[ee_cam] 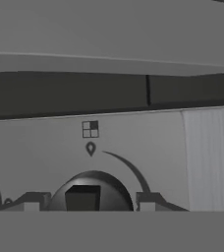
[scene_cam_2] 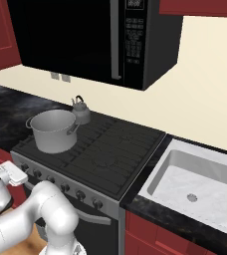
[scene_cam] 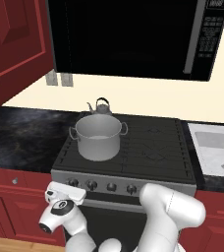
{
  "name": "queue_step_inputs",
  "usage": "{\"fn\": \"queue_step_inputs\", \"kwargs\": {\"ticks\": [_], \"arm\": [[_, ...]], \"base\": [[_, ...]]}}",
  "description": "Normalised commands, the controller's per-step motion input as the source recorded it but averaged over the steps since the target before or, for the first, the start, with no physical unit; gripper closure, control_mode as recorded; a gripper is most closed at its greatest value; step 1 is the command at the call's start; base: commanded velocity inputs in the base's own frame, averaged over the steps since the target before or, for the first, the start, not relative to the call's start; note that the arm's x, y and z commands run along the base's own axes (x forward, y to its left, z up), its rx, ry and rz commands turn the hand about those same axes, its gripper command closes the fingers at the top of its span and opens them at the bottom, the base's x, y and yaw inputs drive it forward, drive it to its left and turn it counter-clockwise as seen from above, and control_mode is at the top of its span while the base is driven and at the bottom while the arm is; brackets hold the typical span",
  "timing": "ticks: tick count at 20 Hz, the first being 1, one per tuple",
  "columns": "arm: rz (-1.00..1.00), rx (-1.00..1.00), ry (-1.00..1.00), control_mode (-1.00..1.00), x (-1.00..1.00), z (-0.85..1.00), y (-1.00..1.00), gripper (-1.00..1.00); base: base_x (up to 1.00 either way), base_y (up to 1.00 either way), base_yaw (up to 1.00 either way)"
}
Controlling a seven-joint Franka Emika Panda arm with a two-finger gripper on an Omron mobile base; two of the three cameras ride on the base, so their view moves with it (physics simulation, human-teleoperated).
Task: Pick the kettle from the cabinet and place it on a stove burner. Then pick the pot from the counter and place it on another stove burner. Finally, turn both burners on.
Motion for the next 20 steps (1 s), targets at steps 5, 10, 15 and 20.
{"fn": "queue_step_inputs", "kwargs": {"ticks": [5,10,15,20], "arm": [[0.00,-0.13,0.00,-1.00,0.00,0.00,0.00,1.00],[0.00,-0.16,0.00,-1.00,0.00,0.00,0.00,1.00],[0.00,-0.17,0.02,-1.00,0.00,0.00,0.00,1.00],[0.00,-0.18,0.02,-1.00,0.00,0.00,0.00,1.00]], "base": [[0.00,0.00,0.00],[0.00,0.00,0.00],[0.00,0.00,0.00],[0.00,0.00,0.00]]}}
